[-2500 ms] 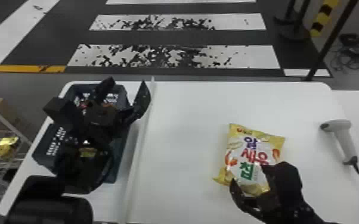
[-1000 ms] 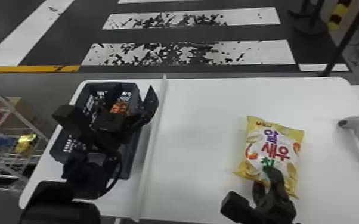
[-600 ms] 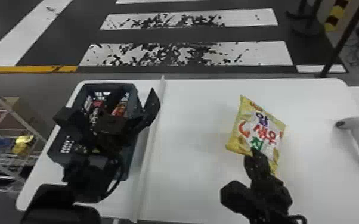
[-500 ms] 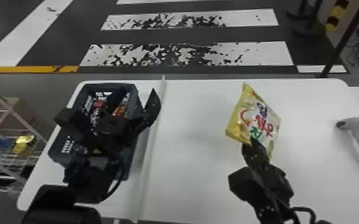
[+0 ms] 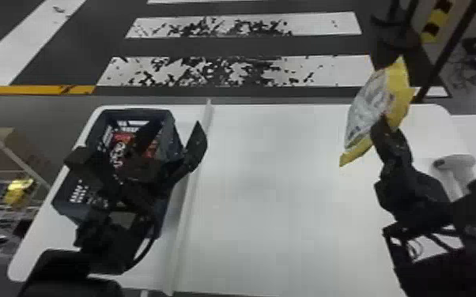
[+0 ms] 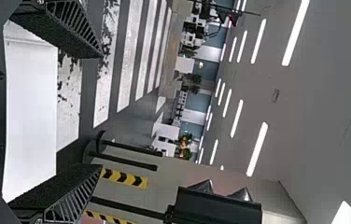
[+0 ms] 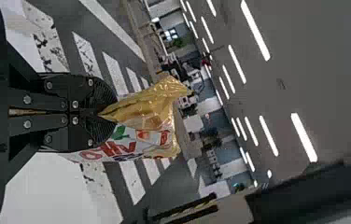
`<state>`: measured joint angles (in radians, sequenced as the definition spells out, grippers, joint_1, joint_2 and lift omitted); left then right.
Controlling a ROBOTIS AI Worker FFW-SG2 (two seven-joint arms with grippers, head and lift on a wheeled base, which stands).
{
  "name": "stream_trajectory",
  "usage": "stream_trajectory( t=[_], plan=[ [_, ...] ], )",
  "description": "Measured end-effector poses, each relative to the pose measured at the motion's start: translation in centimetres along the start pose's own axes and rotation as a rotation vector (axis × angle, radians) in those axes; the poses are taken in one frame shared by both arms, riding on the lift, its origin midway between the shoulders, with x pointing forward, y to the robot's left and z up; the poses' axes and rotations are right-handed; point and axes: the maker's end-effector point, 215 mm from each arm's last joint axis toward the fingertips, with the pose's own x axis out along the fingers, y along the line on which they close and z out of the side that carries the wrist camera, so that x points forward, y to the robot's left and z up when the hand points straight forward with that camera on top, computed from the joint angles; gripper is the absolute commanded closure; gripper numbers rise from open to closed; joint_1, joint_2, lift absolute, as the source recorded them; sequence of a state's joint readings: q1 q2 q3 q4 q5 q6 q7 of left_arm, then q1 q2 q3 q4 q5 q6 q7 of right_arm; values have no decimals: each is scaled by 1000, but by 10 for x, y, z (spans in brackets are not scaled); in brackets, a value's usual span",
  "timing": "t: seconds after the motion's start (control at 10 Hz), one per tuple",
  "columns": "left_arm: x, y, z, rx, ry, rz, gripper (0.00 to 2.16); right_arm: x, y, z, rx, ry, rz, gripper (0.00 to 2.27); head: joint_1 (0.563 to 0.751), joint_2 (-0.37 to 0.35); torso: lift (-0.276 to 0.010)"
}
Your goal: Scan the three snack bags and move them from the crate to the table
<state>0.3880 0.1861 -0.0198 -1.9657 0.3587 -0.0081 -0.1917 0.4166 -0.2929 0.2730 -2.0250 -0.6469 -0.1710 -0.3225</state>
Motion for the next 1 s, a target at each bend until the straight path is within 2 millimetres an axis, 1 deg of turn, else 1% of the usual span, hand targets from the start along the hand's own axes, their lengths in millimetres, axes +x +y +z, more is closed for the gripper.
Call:
stream_trajectory(
  t=[0.1,0.2,0.3,0.4,0.5,0.6,0.7,0.8,1.0],
  plan=[
    [0,-2,1,4,-4,-3,29,5,-45,-19,181,58,-89,2243,695,-29,-62],
    [2,-3,3,8,-8,-5,29,3,-82,-49,294,123,-176,2243,695,-42,-62],
    [3,-3,3,10,-10,-6,29,-2,-100,-71,338,170,-224,2243,695,-57,-62],
    [5,-4,3,9,-10,-8,29,-6,-110,-86,347,213,-253,2240,695,-61,-62],
    [7,-4,1,7,-9,-9,29,-14,-123,-107,308,283,-322,2078,695,-64,-62],
    [9,-4,-1,7,-10,-9,29,-24,-131,-119,253,338,-387,944,695,-68,-62],
    [11,-4,-2,6,-11,-11,29,-33,-136,-126,201,367,-443,147,695,-70,-62],
    [13,-4,-2,5,-13,-13,29,-42,-136,-127,139,374,-499,-1,695,-72,-62],
    [15,-4,-1,2,-23,-17,29,-60,-139,-127,49,380,-592,16,695,-76,-62]
  ],
)
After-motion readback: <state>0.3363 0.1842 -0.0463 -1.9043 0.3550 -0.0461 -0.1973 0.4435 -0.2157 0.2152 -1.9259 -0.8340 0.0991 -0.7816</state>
